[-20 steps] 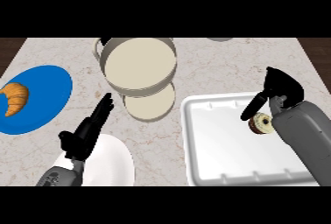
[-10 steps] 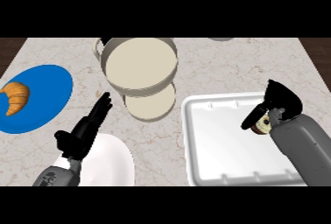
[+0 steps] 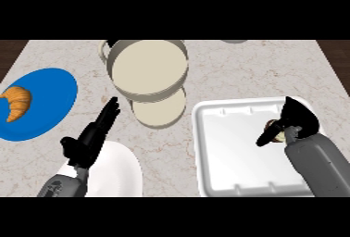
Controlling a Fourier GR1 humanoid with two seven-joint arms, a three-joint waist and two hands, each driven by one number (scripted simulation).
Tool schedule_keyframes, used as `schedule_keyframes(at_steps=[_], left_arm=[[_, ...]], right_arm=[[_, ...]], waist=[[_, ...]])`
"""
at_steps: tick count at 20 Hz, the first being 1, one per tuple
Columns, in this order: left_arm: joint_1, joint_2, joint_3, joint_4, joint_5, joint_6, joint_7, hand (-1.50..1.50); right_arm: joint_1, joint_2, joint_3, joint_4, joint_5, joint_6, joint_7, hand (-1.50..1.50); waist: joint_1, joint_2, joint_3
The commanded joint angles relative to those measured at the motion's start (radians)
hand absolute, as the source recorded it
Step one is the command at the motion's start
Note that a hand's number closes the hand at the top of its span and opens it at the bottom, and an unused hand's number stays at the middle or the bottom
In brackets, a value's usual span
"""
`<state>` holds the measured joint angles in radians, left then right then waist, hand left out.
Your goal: Pick the cupcake from the tray and place it in the tiered basket
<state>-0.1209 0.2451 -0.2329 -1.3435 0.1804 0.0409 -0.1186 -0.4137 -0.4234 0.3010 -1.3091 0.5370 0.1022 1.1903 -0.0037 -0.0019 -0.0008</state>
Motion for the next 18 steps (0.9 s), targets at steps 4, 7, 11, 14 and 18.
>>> schedule_keyframes(at_steps=[4, 7, 11, 14, 18], left_arm=[[-0.003, 0.02, 0.042, -0.023, 0.018, -0.042, 0.023, 0.0], [-0.006, -0.011, 0.027, 0.009, -0.02, -0.019, 0.011, 0.0], [0.03, -0.005, 0.039, -0.003, -0.032, -0.059, -0.028, 0.0], [-0.005, -0.009, 0.073, 0.021, -0.03, -0.073, -0.034, 0.0], [-0.012, -0.041, 0.086, 0.078, -0.063, -0.083, -0.046, 0.0]], right_arm=[[0.055, 0.053, -0.04, -0.074, 0.047, 0.02, 0.178, -1.5], [0.038, 0.063, -0.072, 0.048, 0.075, 0.011, 0.088, -1.5], [0.051, 0.117, -0.103, 0.016, 0.141, -0.085, 0.004, 1.5], [0.002, 0.116, -0.125, 0.108, 0.207, -0.125, -0.121, 1.5], [0.036, 0.135, -0.147, 0.056, 0.255, -0.113, -0.131, 1.5]], waist=[[0.0, -0.001, 0.0], [0.006, 0.002, 0.001], [0.006, 0.002, 0.001], [0.008, 0.003, 0.001], [0.004, 0.002, 0.001]])
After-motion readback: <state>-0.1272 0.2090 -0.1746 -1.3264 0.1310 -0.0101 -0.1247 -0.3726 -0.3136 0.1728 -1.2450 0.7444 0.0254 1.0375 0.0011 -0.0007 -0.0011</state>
